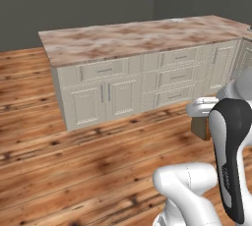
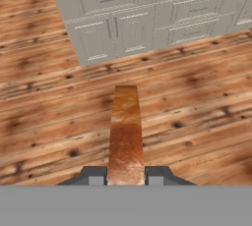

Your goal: Start the toaster. Once the lever pops up, take the bread to the plate on the dining counter.

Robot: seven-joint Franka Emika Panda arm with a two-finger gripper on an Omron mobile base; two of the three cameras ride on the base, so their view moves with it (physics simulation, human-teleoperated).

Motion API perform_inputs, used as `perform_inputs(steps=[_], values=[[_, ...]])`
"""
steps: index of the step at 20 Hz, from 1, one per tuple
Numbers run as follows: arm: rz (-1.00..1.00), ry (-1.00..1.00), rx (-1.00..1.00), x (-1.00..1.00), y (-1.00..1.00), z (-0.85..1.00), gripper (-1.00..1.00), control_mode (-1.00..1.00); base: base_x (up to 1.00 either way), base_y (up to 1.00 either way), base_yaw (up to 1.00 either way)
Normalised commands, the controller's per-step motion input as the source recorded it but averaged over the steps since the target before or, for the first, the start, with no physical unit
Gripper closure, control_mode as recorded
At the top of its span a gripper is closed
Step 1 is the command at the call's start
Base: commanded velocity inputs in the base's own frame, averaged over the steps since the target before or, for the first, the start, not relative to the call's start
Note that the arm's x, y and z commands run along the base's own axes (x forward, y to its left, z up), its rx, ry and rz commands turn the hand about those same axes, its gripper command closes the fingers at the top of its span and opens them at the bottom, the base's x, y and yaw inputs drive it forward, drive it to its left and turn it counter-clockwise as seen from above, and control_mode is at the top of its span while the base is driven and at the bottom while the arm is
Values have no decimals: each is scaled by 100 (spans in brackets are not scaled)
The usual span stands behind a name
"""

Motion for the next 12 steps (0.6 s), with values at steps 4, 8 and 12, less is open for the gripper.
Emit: perform_inputs(steps=[4,8,12], values=[[0,0,0,0,0,0,100,100,0,23,-19],[0,0,0,0,0,0,100,100,0,16,-3],[0,0,0,0,0,0,100,100,0,0,0]])
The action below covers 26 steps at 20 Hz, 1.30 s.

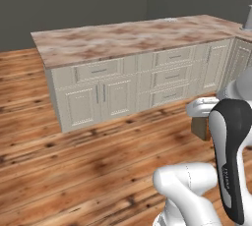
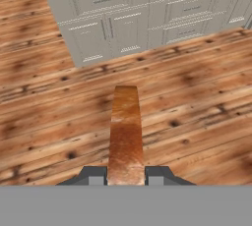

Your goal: Start the toaster. Once the lever pops up, take the bread to the plate on the dining counter.

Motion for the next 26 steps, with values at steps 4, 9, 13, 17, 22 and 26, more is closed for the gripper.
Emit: perform_inputs(steps=[4,9,13,17,22,26], values=[[0,0,0,0,0,0,100,100,0,0,0],[0,0,0,0,0,0,100,100,0,5,1],[0,0,0,0,0,0,100,100,8,24,0],[0,0,0,0,0,0,100,100,7,41,3],[0,0,0,0,0,0,100,100,15,83,9],[0,0,0,0,0,0,100,100,16,100,11]])
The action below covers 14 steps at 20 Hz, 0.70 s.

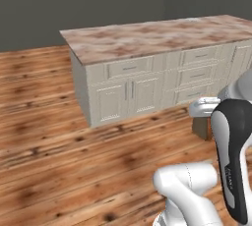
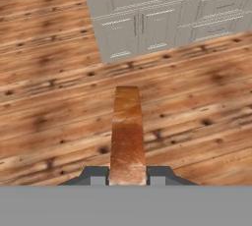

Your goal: Start the toaster. Once the lever pops up, take the bread to the plate on the dining counter.

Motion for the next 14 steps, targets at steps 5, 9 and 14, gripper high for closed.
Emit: perform_inputs(steps=[5,9,14], values=[[0,0,0,0,0,0,100,100,62,100,13],[0,0,0,0,0,0,100,100,47,98,10],[0,0,0,0,0,0,100,100,84,97,12]])
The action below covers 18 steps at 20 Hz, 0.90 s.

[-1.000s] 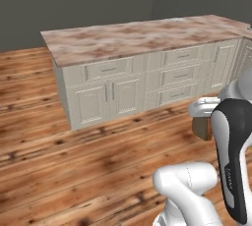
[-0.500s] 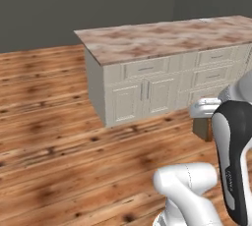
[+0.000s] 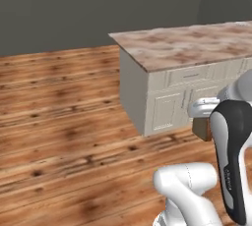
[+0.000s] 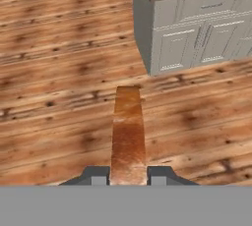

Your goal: Start the toaster. Once the lever pops up, take the bread to the plate on the dining counter.

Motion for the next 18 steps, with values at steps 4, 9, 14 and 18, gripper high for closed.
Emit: perform_inputs(steps=[4,9,14,18], values=[[0,0,0,0,0,0,100,100,55,84,25],[0,0,0,0,0,0,100,100,53,74,21],[0,0,0,0,0,0,100,100,82,82,12],[0,0,0,0,0,0,100,100,89,73,0]])
